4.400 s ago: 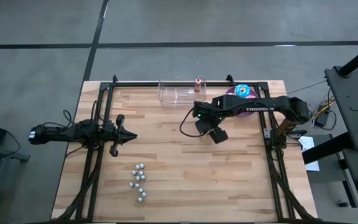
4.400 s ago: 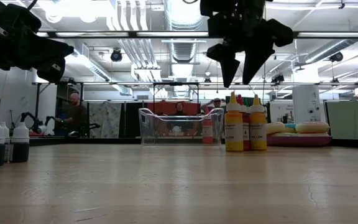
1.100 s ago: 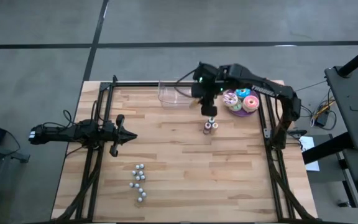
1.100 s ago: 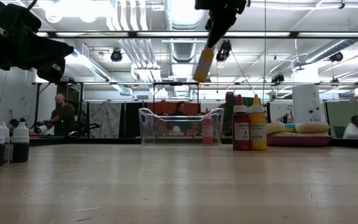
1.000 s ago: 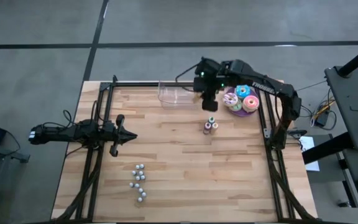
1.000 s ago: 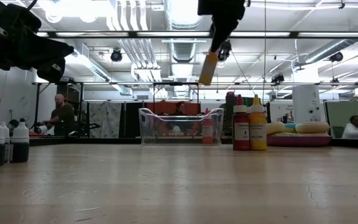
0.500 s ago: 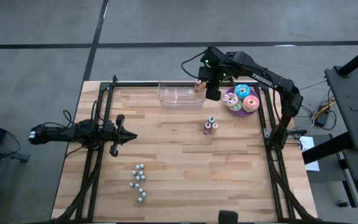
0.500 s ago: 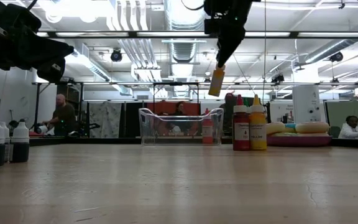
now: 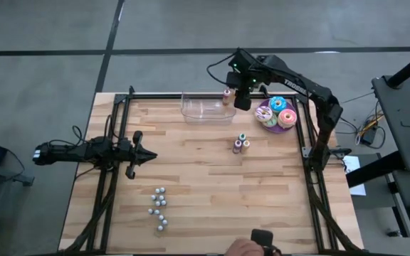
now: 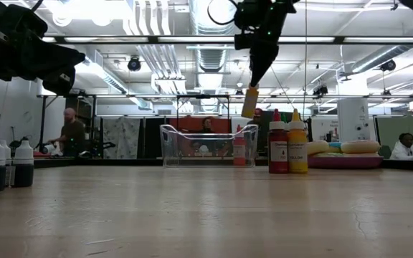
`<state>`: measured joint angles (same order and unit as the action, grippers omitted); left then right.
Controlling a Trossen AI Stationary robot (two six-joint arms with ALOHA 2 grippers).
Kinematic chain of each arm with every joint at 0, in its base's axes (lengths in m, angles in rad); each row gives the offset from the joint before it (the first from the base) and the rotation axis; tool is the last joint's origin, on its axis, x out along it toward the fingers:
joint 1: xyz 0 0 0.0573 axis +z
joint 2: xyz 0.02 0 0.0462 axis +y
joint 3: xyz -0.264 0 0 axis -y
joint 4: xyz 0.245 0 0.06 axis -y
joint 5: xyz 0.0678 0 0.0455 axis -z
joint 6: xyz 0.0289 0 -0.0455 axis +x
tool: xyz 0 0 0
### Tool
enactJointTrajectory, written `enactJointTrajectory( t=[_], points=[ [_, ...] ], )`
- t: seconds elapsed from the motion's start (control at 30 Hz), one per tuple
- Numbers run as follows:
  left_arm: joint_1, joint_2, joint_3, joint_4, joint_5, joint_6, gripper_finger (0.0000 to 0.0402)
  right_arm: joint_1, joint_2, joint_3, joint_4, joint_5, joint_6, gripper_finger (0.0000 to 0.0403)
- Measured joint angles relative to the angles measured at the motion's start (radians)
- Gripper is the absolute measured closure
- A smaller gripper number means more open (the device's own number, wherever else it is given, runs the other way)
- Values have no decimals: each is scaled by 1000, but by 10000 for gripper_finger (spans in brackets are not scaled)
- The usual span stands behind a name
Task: Pick & Place food coloring
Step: Put the left large yellow food coloring bottle into the transparent bin
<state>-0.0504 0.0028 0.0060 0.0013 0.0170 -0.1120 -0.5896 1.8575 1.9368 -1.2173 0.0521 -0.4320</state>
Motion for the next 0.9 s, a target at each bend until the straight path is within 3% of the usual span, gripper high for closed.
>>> enactJointTrajectory(
  t=[0.2,0.47,0.9],
  points=[
    [0,0,0,0,0,0,402,-1,88,126,-34,0,19,296],
    [0,0,0,3,0,0,402,-1,280,409,-219,-1,36,296],
    [0,0,0,6,0,0,402,-21,335,397,-246,-34,-19,296]
  ],
)
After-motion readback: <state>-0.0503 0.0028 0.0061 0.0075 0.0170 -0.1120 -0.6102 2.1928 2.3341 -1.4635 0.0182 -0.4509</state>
